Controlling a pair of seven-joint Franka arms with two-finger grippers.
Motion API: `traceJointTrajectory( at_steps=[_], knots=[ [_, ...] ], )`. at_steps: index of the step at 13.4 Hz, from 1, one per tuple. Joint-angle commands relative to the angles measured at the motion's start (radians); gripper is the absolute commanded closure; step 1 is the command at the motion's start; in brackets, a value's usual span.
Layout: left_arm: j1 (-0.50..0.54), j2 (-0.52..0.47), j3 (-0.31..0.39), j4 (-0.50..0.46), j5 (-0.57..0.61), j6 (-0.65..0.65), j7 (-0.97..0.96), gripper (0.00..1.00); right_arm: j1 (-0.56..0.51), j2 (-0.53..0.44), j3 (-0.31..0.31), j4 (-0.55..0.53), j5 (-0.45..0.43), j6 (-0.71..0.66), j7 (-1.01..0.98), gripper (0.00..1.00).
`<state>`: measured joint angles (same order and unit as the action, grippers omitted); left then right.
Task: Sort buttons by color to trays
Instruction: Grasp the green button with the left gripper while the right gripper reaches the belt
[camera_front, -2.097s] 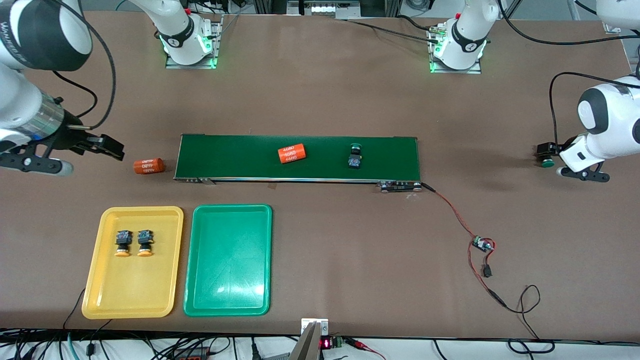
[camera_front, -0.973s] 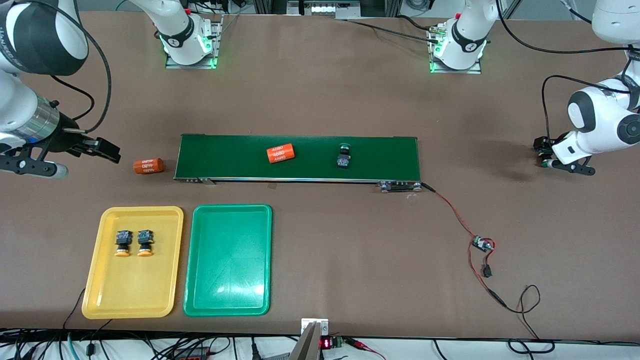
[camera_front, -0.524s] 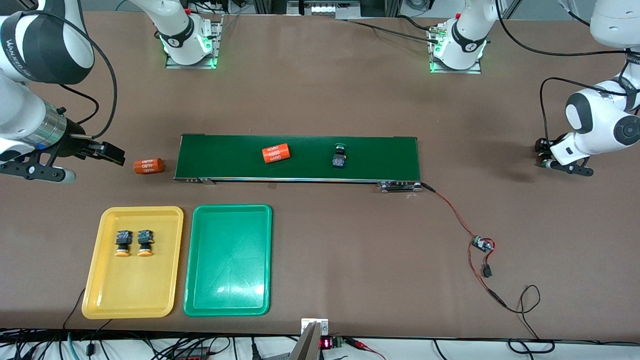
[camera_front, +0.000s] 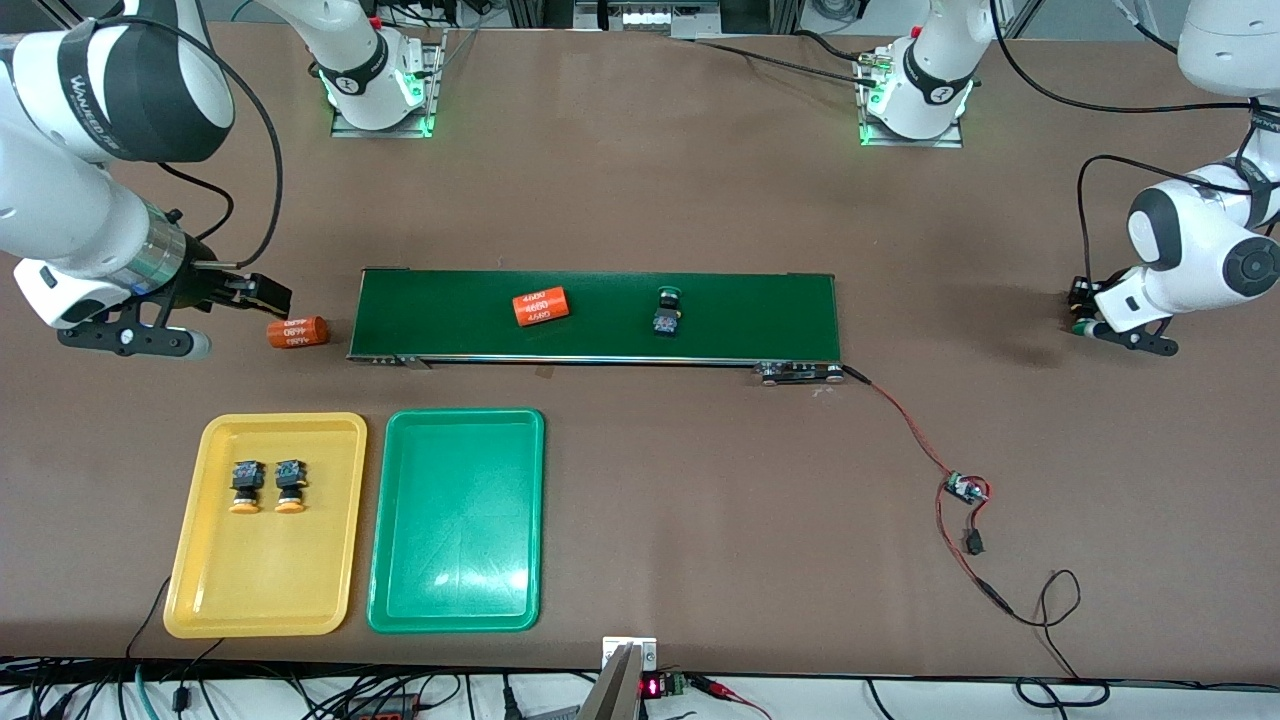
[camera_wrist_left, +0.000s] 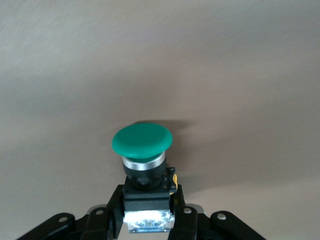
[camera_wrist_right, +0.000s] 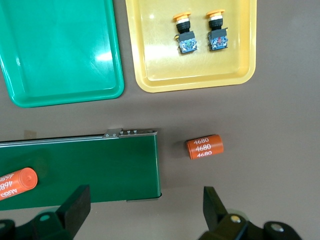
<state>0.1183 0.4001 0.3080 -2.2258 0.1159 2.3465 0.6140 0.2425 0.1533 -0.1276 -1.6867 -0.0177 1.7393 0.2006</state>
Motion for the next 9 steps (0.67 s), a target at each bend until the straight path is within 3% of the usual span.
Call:
traceJointTrajectory(
  at_steps=[1, 7, 9],
  knots=[
    [-0.003, -0.053, -0.091, 0.087, -0.057, -0.200, 0.001, 0.80, 0.038, 0.002, 0.000, 0.001, 0.004, -0.050, 0.046, 0.00],
    [-0.038, -0.055, -0.308, 0.262, -0.142, -0.489, -0.261, 0.82, 0.240, 0.034, 0.002, 0.002, 0.012, -0.044, 0.155, 0.00],
    [-0.057, -0.055, -0.400, 0.299, -0.174, -0.518, -0.418, 0.82, 0.279, 0.057, 0.000, 0.010, 0.112, -0.037, 0.196, 0.00]
  ],
)
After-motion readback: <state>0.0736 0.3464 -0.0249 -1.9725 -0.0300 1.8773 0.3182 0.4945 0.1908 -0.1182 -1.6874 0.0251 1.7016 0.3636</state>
